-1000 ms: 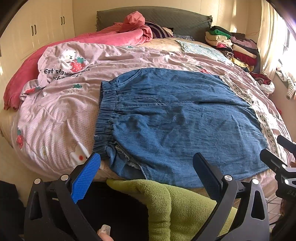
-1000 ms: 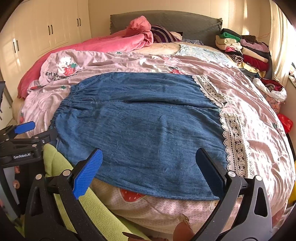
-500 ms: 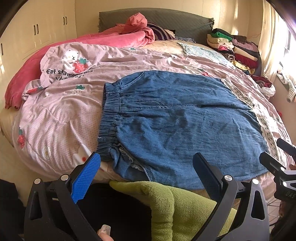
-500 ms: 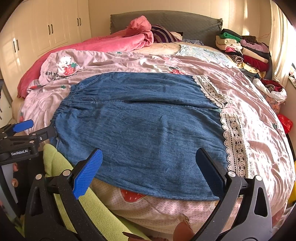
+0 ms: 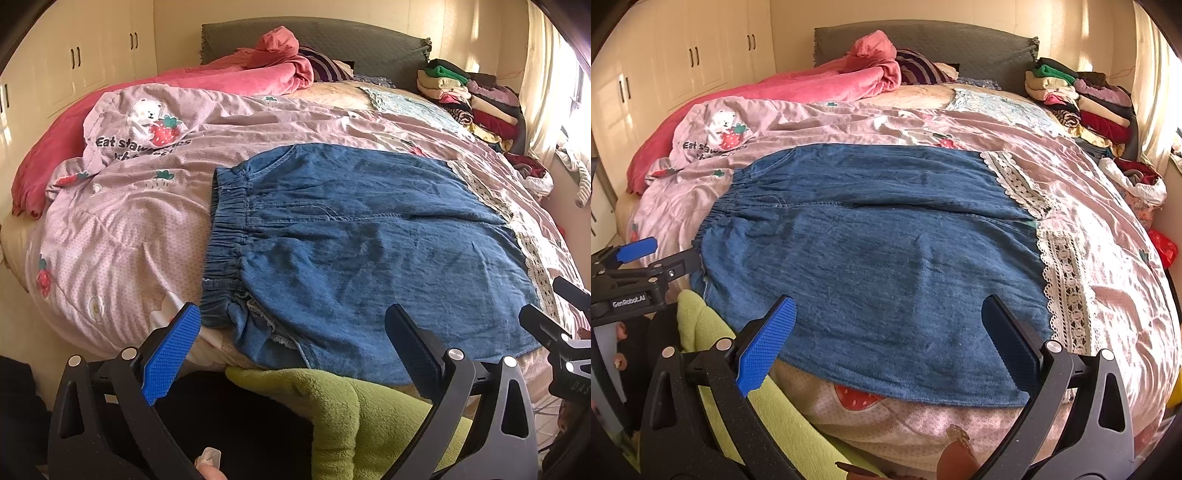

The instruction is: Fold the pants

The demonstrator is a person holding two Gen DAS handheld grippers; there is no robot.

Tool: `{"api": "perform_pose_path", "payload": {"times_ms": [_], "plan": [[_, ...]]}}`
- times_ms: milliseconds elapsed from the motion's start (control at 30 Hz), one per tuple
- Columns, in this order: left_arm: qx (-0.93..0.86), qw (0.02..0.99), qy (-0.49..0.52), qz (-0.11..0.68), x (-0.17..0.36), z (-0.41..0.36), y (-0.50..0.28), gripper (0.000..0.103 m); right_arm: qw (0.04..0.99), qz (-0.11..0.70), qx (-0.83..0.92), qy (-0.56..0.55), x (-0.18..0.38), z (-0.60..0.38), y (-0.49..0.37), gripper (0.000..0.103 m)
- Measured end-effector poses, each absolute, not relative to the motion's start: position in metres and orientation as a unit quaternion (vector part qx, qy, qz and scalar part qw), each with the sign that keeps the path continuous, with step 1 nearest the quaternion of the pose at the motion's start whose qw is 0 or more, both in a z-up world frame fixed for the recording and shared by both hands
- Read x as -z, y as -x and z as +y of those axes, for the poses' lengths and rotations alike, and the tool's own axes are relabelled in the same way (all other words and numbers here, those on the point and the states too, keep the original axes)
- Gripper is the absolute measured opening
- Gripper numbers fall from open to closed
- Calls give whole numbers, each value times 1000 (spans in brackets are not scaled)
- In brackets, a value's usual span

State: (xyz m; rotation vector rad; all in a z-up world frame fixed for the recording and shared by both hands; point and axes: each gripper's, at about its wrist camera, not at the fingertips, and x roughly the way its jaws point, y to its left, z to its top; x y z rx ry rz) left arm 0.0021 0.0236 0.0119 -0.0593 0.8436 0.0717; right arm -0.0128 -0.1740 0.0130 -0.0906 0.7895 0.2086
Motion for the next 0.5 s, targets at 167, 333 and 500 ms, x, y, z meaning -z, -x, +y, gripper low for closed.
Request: {"api": "perform_pose_path", "payload": {"times_ms": [167,333,500], "plan": [[-37,909,31,413,-10,29,-11,99,917,381,-109,48,-16,-170,-2,95],[-43,907,34,417,-8,39,-28,99,917,373,-129,55,-24,-162,-28,95],[-55,902,35,426,-6,53,-55,99,912,371,-158,73,-32,-146,-66,95]]}}
